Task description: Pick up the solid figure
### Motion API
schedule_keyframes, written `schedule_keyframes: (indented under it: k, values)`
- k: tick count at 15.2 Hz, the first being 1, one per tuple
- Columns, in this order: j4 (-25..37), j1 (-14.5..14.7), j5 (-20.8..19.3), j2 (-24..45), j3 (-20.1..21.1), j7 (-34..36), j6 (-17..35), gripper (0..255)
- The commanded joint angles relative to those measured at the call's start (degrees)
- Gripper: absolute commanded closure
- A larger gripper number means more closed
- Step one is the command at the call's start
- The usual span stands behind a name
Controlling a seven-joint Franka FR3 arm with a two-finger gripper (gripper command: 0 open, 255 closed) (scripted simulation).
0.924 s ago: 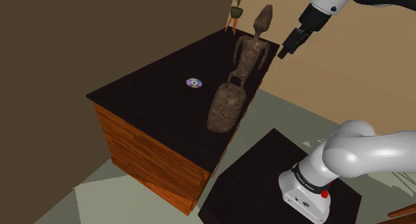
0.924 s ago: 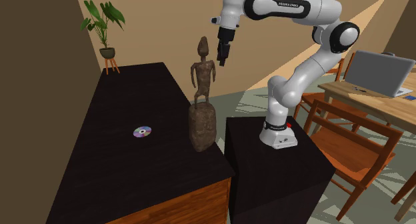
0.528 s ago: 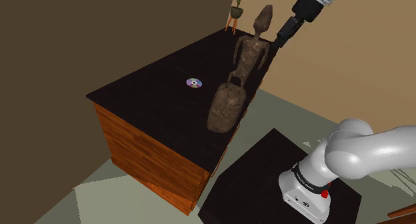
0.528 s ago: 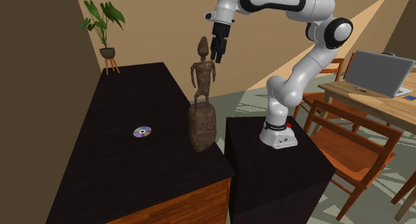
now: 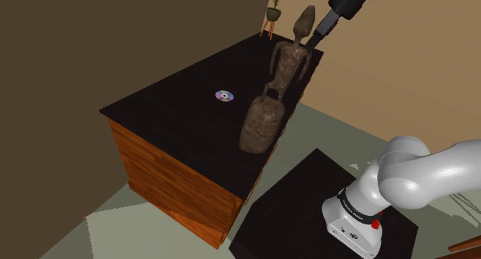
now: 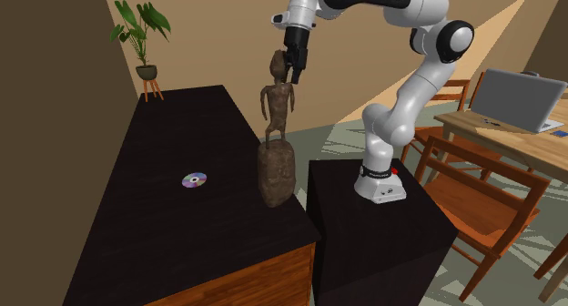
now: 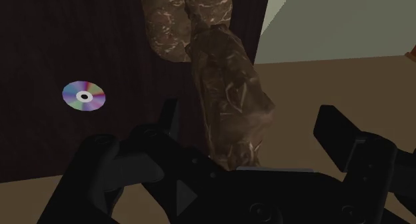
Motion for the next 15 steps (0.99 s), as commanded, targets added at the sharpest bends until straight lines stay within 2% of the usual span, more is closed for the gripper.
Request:
schedule_keyframes:
  k: [1, 5, 6, 15]
  values:
    - [-1.7, 0.0, 0.1, -0.5, 0.0, -0.3, 1.2, 0]
    - [-4.1, -0.1, 0.1, -1.1, 0.1, -0.7, 3.0, 0]
    - [-4.1, -0.1, 0.1, -1.1, 0.1, -0.7, 3.0, 255]
    - [-4.1, -0.1, 0.1, -1.0, 0.1, -0.7, 3.0, 255]
